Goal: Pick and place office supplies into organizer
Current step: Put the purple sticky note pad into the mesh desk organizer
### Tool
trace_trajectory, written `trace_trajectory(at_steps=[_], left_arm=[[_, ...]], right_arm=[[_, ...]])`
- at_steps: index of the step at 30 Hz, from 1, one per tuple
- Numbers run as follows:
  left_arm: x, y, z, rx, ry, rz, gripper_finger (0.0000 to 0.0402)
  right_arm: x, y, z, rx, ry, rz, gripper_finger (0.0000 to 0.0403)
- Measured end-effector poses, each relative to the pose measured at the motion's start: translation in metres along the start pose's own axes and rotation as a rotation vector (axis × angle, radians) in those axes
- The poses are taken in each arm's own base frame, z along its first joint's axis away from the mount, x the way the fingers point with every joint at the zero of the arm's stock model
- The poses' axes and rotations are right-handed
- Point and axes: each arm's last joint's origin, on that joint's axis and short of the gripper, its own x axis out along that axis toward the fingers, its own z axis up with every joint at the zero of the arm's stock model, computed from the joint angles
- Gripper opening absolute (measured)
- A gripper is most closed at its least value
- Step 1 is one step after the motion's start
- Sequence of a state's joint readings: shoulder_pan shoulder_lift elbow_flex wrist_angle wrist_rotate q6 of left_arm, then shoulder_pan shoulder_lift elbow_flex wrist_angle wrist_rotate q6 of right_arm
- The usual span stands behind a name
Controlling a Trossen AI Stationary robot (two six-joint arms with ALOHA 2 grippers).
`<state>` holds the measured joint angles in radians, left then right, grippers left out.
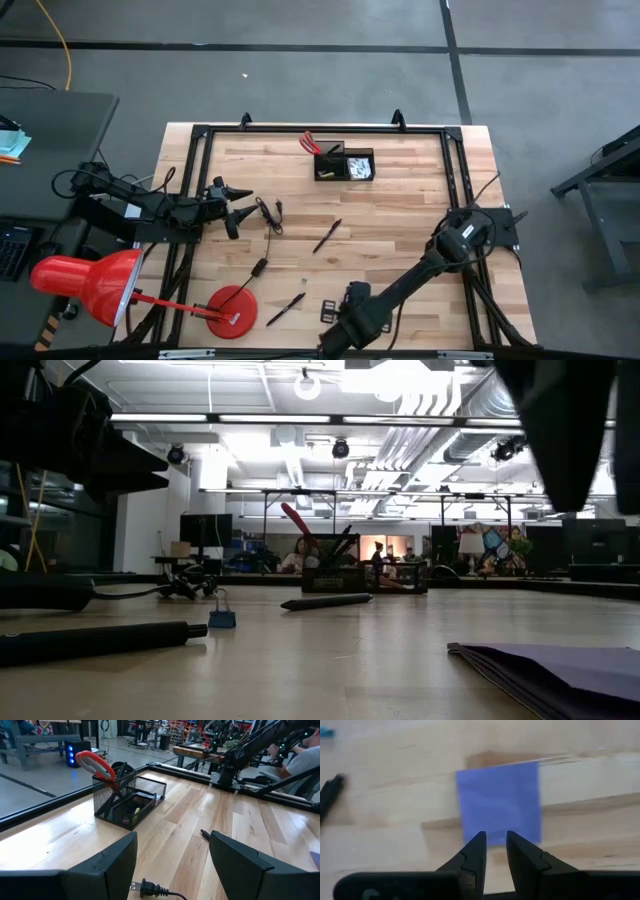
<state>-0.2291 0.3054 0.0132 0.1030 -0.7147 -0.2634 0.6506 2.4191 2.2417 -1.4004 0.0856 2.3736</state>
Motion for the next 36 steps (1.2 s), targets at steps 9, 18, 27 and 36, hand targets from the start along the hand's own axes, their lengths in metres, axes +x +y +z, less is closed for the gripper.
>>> trace_trajectory(at_steps=[9,18,27,36], left_arm=[[0.000,0.000,0.000,0.000,0.000,0.000,0.0232],[0.000,0.000,0.000,0.000,0.000,0.000,0.0232],[0.000,0.000,0.000,0.000,0.000,0.000,0.0232],[0.000,0.000,0.000,0.000,0.000,0.000,0.0232]], right_arm=[[0.012,-0.003,-0.002,-0.068,-0.031,-0.013,0.0096],[0.019,-0.006,-0.005,-0.072,-0.024,-0.013,0.0220],[0.019,-0.005,-0.005,-0.093,-0.029,-0.002,0.0339],[0.040,-0.005,-0.005,-0.118,-0.076,-0.052,0.0392]])
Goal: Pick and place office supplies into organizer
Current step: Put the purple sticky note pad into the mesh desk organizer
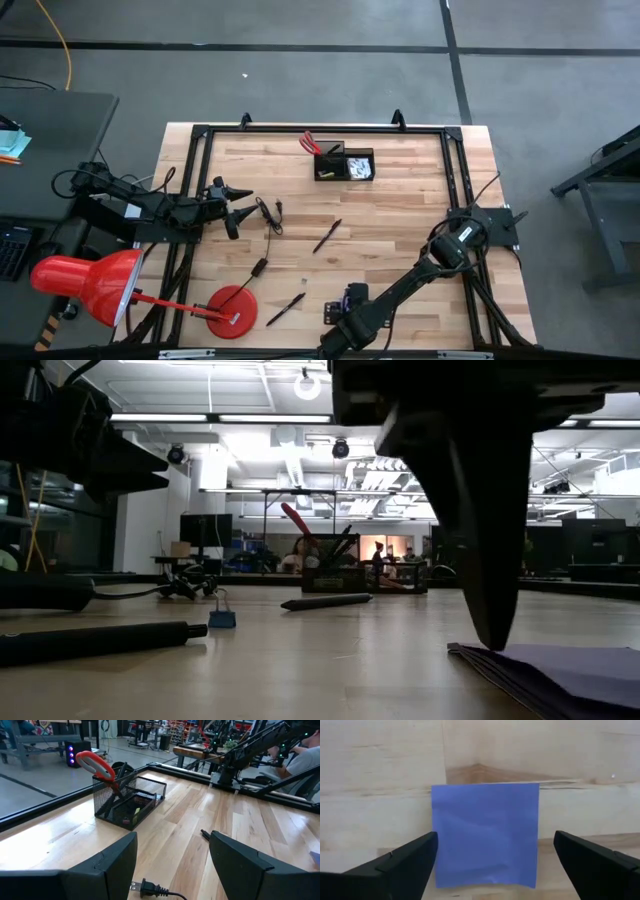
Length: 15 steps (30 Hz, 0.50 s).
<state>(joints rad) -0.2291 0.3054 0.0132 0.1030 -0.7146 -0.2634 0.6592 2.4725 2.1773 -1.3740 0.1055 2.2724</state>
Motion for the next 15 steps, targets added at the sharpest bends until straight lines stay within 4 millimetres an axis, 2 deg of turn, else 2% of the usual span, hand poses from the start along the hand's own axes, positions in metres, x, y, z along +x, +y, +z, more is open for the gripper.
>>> trace_trajectory(at_steps=[4,11,15], left_arm=[[0.0000,0.0000,0.0000,0.000,0.000,0.000,0.0232],[0.0000,0.0000,0.0000,0.000,0.000,0.000,0.0232],[0.0000,0.0000,0.0000,0.000,0.000,0.000,0.0232]], right_arm=[[0.0003,0.0007,0.0034,0.003,-0.013,-0.012,0.0397],[-0.0004,0.0023,0.0022,-0.050,-0.113,0.095,0.0399],[-0.0003,-0.0005,0.0007,-0.004,-0.061,0.040,0.0399]])
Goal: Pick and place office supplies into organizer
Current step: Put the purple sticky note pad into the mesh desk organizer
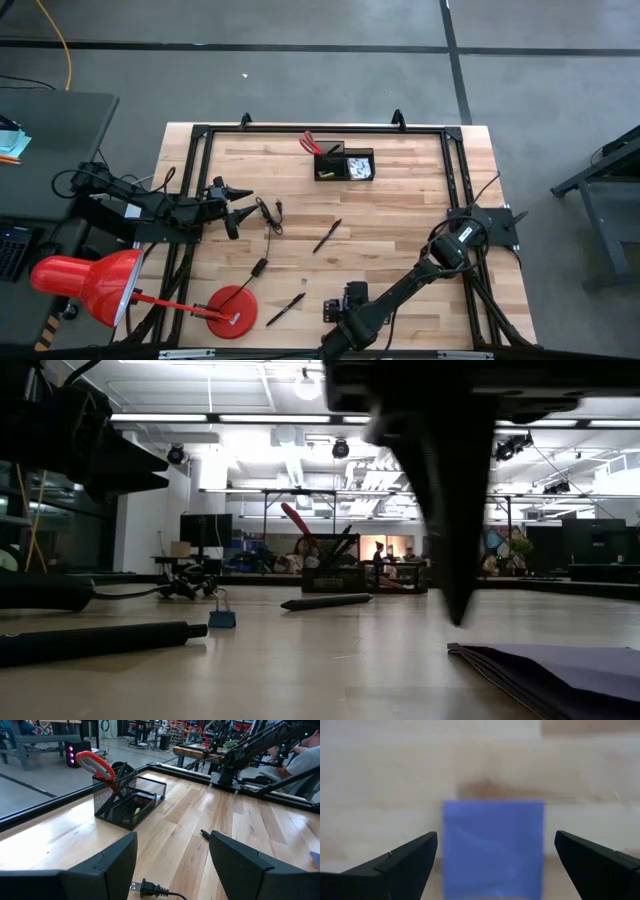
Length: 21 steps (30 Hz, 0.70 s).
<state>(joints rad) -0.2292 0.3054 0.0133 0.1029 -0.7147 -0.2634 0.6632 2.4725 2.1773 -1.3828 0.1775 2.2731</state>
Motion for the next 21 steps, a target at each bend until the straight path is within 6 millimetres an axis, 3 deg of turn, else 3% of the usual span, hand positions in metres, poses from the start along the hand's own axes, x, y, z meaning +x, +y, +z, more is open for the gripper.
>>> trace_trajectory(at_steps=[14,21], left_arm=[[0.000,0.000,0.000,0.000,0.000,0.000,0.0232],[0.000,0.000,0.000,0.000,0.000,-0.001,0.0232]], right_arm=[[0.001,0.003,-0.003,0.038,0.058,-0.005,0.0399],[0.016,0.007,-0.005,0.039,0.095,-0.059,0.0399]])
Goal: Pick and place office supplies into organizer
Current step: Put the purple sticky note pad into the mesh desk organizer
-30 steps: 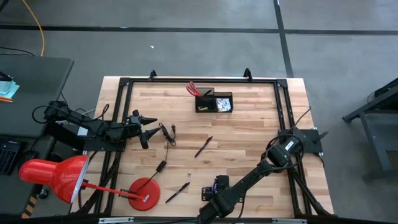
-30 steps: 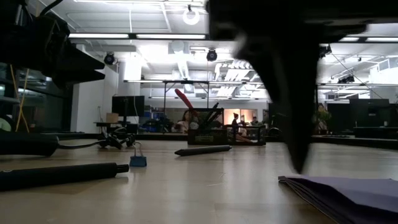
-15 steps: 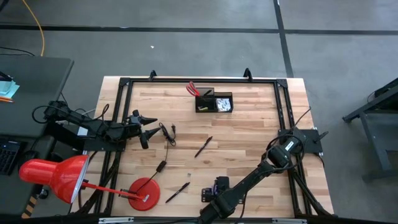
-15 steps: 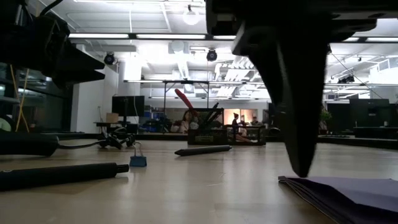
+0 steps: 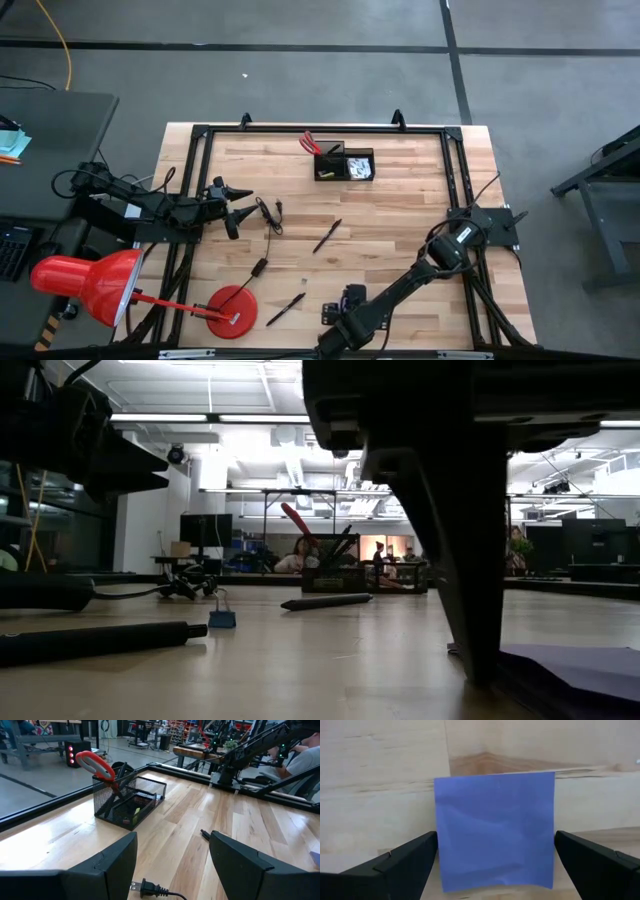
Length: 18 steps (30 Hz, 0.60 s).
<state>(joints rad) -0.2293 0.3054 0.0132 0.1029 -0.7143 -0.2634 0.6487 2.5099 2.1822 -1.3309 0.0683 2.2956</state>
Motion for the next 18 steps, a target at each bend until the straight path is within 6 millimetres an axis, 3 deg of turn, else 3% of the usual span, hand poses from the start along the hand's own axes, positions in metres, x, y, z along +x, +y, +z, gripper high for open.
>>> trace_trajectory(at_steps=[14,18], left_arm=[[0.0000,0.0000,0.0000,0.000,0.000,0.000,0.0232],[0.0000,0.0000,0.0000,0.000,0.000,0.000,0.0232]], right_arm=[[0.0005,-0.0004,-0.0006,0.000,-0.021,0.021,0.0398],[0.0005,0.0001,-0.0003,0.006,-0.022,0.024,0.0380]])
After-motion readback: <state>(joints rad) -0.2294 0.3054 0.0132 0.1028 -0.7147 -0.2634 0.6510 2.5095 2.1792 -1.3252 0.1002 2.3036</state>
